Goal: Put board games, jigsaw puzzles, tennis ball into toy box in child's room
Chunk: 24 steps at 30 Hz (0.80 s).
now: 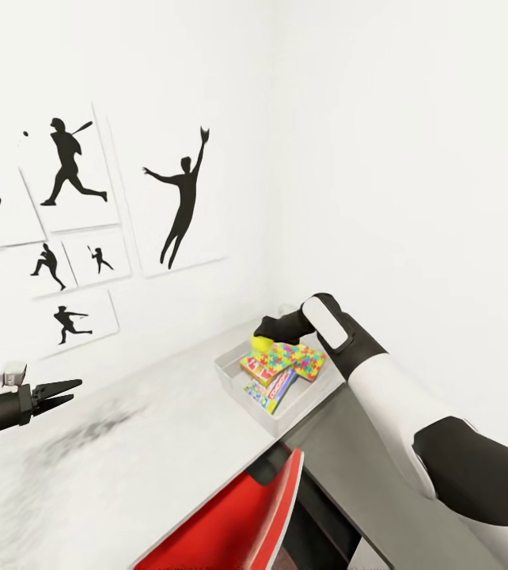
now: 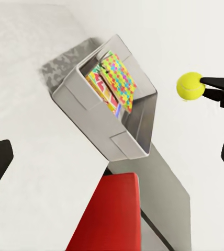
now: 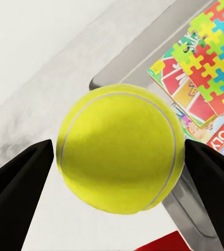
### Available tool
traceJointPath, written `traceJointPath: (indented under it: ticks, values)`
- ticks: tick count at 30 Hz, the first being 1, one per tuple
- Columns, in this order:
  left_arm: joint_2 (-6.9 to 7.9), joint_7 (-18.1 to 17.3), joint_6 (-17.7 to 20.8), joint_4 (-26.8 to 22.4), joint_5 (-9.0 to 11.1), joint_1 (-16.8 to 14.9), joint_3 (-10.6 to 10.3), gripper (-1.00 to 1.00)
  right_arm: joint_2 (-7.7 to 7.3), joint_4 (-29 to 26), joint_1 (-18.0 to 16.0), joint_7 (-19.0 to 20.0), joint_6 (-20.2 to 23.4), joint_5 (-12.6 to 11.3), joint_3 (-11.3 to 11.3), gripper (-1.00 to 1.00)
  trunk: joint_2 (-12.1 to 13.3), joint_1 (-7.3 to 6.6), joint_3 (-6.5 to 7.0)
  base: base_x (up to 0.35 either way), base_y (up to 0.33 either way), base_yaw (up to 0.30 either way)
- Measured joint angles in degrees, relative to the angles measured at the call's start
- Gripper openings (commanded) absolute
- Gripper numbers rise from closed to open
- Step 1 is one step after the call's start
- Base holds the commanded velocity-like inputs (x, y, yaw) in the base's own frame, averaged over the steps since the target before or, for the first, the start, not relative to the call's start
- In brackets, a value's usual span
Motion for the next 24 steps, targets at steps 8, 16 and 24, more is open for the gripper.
traceJointPath:
  ticks: [8, 16, 24]
  values:
    - [0.06, 0.0, 0.0, 0.0, 0.0, 0.0, 0.0, 1.0, -0.04, 2.2, -0.1, -0.1, -0.3, 0.1, -0.1, -1.0, 0.0, 0.0, -0.75, 0.0, 0.0, 0.0]
    - [0.09, 0.0, 0.0, 0.0, 0.0, 0.0, 0.0, 1.0, -0.04, 2.4, -0.2, -0.2, -0.4, 0.2, -0.1, -1.0, 0.0, 0.0, -1.5, 0.0, 0.0, 0.0]
    - [0.09, 0.0, 0.0, 0.1, 0.0, 0.0, 0.1, 1.0, -0.6, 2.4, -0.2, -4.1, -0.3, 0.2, -0.1, -1.0, 0.0, 0.0, -2.24, 0.0, 0.0, 0.0]
